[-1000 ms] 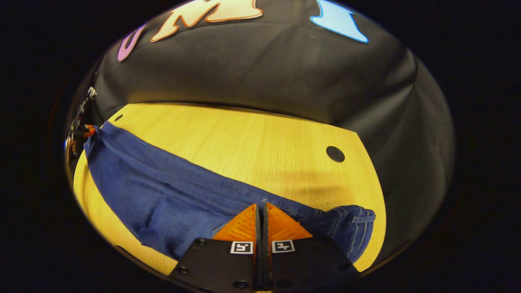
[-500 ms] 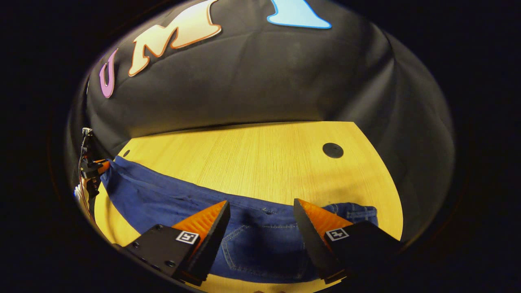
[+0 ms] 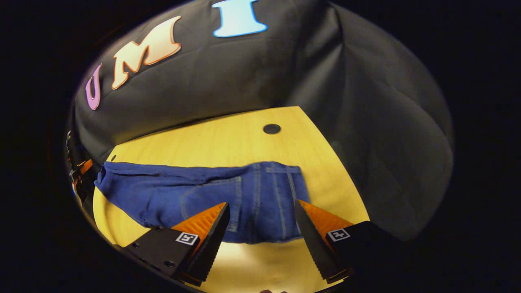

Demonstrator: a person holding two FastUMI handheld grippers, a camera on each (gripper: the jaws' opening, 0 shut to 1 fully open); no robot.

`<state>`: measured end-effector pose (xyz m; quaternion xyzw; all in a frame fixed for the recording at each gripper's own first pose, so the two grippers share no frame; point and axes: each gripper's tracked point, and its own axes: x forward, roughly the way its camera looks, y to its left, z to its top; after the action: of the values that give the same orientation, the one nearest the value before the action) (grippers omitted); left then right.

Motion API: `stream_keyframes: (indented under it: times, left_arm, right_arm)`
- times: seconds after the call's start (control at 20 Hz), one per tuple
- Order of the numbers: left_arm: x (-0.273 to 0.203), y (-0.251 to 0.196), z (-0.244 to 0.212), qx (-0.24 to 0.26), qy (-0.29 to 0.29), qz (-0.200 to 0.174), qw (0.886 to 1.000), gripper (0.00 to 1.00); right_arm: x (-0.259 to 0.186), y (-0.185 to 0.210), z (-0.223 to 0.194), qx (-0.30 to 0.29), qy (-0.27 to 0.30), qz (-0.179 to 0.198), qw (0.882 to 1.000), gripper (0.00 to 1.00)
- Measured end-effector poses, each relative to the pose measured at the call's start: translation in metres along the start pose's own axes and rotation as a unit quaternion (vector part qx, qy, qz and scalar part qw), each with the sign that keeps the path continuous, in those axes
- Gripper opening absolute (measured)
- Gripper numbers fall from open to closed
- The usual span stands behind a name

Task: Grasp the waist and the cuffs of the jeans and fold them to make the two legs overlap; first hold the waist and fold one-third of the jeans toward the cuffs, then hold the cuffs and fold the remaining one-third in the same direction to finish folding.

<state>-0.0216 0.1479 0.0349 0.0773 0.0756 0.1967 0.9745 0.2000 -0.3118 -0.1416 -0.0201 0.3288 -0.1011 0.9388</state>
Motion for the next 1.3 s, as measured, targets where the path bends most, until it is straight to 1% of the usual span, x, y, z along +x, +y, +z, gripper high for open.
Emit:
stream_keyframes:
  times: [0.05,0.1,0.15,0.2,0.25,0.3,0.4,0.5,0.55,0.6,0.65,0.7,0.75,0.8,0.85,0.9,0.95,1.05,1.1,1.15,1.2,1.25,1.3]
  left_arm:
    - [-0.001,0.000,0.002,-0.004,0.001,-0.004,1.000,0.95]
    - [-0.001,0.000,0.003,-0.006,0.003,-0.007,1.000,0.96]
    - [-0.002,-0.001,0.003,-0.006,0.004,-0.011,1.000,0.95]
    - [-0.003,-0.003,0.004,-0.003,0.005,-0.015,1.000,0.96]
    - [-0.002,-0.003,0.005,0.001,0.006,-0.020,1.000,0.95]
    - [-0.003,-0.002,0.004,0.006,0.006,-0.023,1.000,0.95]
    - [-0.004,0.000,0.004,0.009,0.007,-0.022,1.000,0.96]
    - [-0.004,-0.003,0.005,-0.001,0.005,-0.021,1.000,0.96]
    - [-0.004,-0.004,0.005,-0.005,0.004,-0.019,1.000,0.95]
    - [-0.003,-0.004,0.006,-0.006,0.003,-0.017,1.000,0.96]
    - [-0.004,-0.003,0.007,-0.006,0.002,-0.015,1.000,0.96]
    - [-0.004,-0.002,0.007,-0.005,0.002,-0.012,1.000,0.96]
    - [-0.005,-0.001,0.007,-0.004,0.003,-0.009,1.000,0.96]
    - [-0.005,0.000,0.007,-0.004,0.003,-0.005,1.000,0.96]
    - [-0.004,0.000,0.007,-0.007,0.002,-0.002,1.000,0.96]
    - [-0.002,-0.001,0.006,-0.012,0.003,0.000,1.000,0.96]
    - [-0.002,-0.001,0.006,-0.018,0.004,0.000,1.000,0.96]
    - [-0.003,-0.001,0.010,-0.025,0.007,0.001,1.000,0.96]
    - [-0.003,-0.001,0.011,-0.028,0.008,0.002,1.000,0.96]
    - [-0.003,-0.001,0.011,-0.031,0.009,0.002,0.999,0.96]
    - [-0.003,-0.001,0.011,-0.034,0.010,0.003,0.999,0.96]
    - [-0.003,-0.001,0.011,-0.038,0.011,0.002,0.999,0.96]
    - [-0.003,-0.001,0.012,-0.042,0.010,0.002,0.999,0.96]
  right_arm:
    - [0.003,-0.011,-0.005,0.004,0.005,-0.006,1.000,0.99]
    - [0.004,-0.018,-0.012,0.008,0.015,-0.008,1.000,0.95]
    - [0.005,-0.024,-0.018,0.013,0.021,-0.008,1.000,0.95]
    - [0.010,-0.028,-0.022,0.013,0.024,-0.009,1.000,0.99]
    - [0.013,-0.030,-0.027,0.012,0.029,-0.010,0.999,0.95]
    - [0.014,-0.031,-0.034,0.014,0.036,-0.008,0.999,0.99]
    - [0.018,-0.031,-0.040,0.029,0.038,0.005,0.999,0.99]
    - [0.025,-0.031,-0.045,0.034,0.040,0.009,0.999,0.99]
    - [0.027,-0.029,-0.048,0.035,0.042,0.011,0.998,0.95]
    - [0.027,-0.027,-0.049,0.035,0.041,0.019,0.998,1.00]
    - [0.029,-0.026,-0.051,0.034,0.039,0.021,0.998,0.92]
    - [0.027,-0.025,-0.052,0.033,0.037,0.023,0.999,0.97]
    - [0.029,-0.024,-0.049,0.031,0.025,0.027,0.999,0.88]
    - [0.029,-0.023,-0.053,0.027,0.028,0.028,0.999,0.94]
    - [0.029,-0.023,-0.050,0.023,0.019,0.031,0.999,0.83]
    - [0.029,-0.017,-0.053,0.032,0.027,0.045,0.998,0.83]
    - [0.031,-0.011,-0.050,0.042,0.024,0.052,0.997,0.71]
    - [0.033,-0.009,-0.050,0.044,0.022,0.046,0.998,0.48]
    - [0.032,-0.007,-0.051,0.044,0.023,0.045,0.998,0.39]
    - [0.033,-0.008,-0.051,0.048,0.025,0.042,0.998,0.36]
    - [0.033,-0.008,-0.051,0.056,0.025,0.041,0.997,0.39]
    - [0.034,-0.008,-0.048,0.065,0.021,0.040,0.997,0.40]
    - [0.034,-0.007,-0.049,0.071,0.022,0.043,0.996,0.33]
